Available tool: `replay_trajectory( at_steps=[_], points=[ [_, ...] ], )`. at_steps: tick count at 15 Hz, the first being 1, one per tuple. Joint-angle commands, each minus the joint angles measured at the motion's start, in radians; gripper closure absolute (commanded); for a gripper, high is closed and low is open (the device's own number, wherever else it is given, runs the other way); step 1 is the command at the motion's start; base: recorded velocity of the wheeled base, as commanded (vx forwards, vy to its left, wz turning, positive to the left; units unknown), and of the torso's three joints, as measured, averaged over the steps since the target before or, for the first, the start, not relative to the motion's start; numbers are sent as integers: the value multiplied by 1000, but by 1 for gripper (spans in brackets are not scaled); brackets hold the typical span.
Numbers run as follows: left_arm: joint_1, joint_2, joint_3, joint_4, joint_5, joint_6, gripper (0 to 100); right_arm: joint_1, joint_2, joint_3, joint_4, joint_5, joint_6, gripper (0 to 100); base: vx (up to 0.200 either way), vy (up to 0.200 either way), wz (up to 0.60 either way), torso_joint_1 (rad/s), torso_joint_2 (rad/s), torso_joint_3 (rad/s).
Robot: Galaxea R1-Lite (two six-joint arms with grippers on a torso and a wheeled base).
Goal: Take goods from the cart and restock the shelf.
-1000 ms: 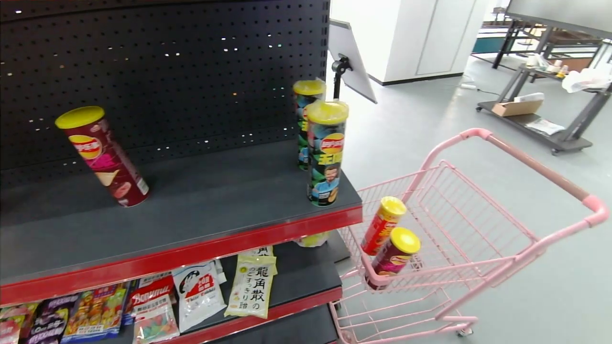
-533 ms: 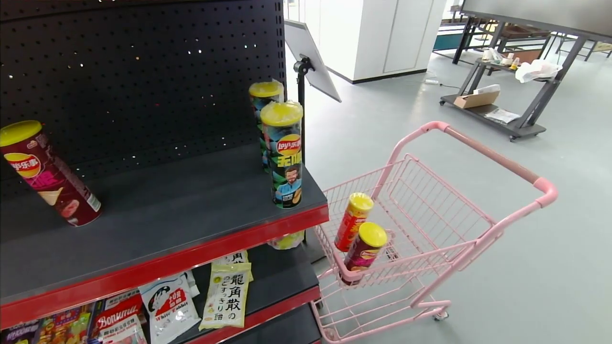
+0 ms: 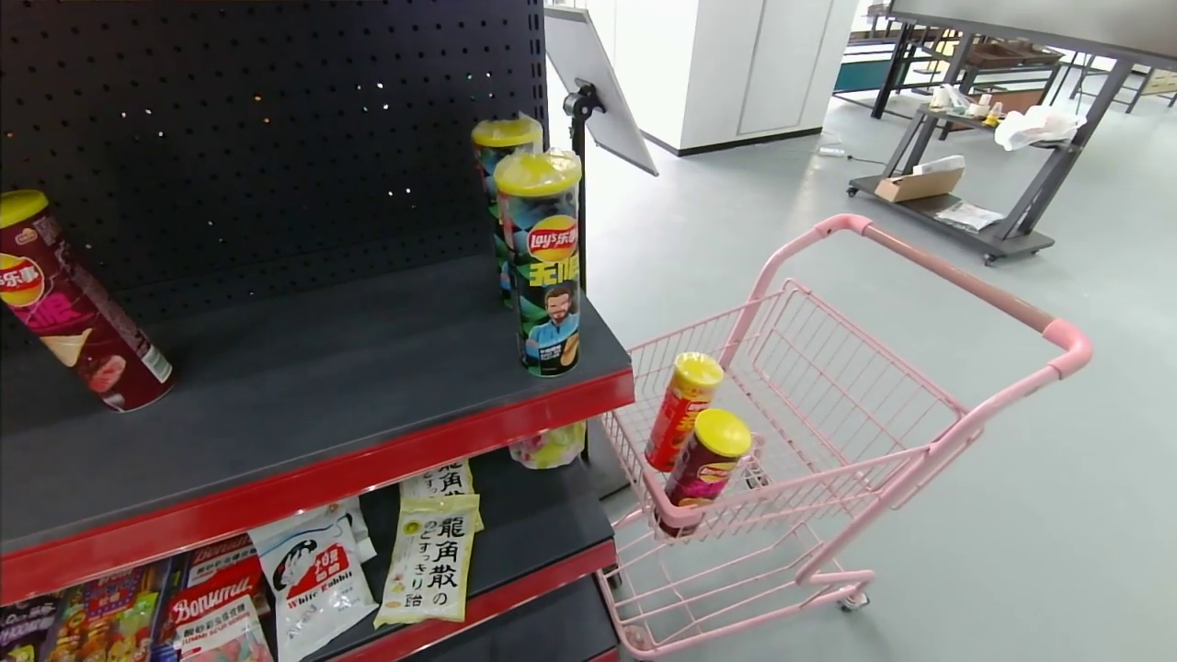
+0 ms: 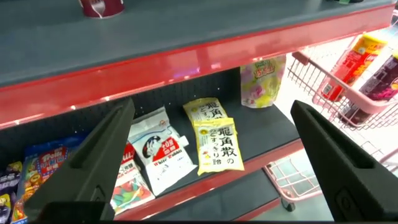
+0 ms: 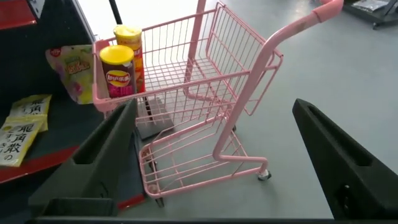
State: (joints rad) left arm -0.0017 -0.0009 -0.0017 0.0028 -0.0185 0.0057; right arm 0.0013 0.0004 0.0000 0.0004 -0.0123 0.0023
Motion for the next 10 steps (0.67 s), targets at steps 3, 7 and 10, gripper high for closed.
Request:
replay_trajectory(
  at_steps=[3, 7, 10],
  points=[
    [0, 1, 0, 0, 0, 0, 0, 0, 0, 0, 0, 0, -1, 0, 0, 0, 0, -150, 380, 219],
    [0, 1, 0, 0, 0, 0, 0, 0, 1, 0, 1, 0, -4, 0, 0, 0, 0, -176, 447, 264],
    [0, 1, 0, 0, -1, 0, 0, 0, 0, 0, 1, 0, -7, 0, 0, 0, 0, -198, 549, 342]
  ],
)
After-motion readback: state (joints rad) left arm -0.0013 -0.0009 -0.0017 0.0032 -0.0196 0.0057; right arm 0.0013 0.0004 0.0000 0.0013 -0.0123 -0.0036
